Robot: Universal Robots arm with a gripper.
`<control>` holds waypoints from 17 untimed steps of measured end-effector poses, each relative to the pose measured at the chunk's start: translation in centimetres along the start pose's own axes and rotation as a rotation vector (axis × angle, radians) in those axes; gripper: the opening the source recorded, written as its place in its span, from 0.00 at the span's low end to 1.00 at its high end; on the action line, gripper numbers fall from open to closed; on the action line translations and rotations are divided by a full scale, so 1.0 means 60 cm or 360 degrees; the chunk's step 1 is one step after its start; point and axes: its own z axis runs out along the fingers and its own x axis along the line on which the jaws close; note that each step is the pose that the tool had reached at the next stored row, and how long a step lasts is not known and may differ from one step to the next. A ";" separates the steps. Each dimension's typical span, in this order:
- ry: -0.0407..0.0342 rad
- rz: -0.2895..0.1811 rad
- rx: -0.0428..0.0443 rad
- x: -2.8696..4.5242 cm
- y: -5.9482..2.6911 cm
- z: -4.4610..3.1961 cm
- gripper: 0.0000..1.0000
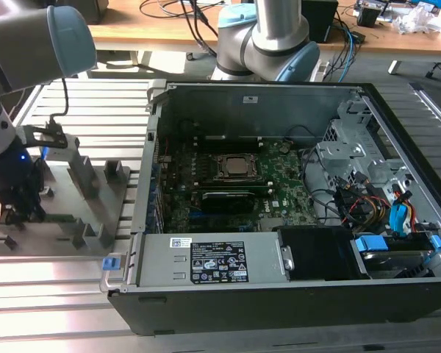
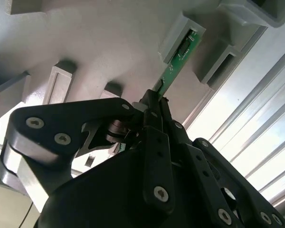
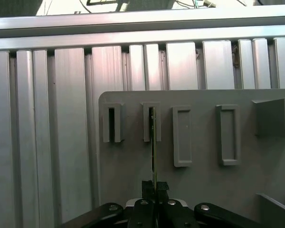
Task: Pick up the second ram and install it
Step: 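Pick up the second ram and move it above second insertion slot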
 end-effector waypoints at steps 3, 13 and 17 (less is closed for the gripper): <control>0.0000 0.0000 0.0000 0.000 0.000 -0.008 0.14; 0.0000 0.0000 0.0000 0.000 0.002 -0.047 0.14; 0.0000 0.0000 0.0000 0.000 0.003 -0.074 0.14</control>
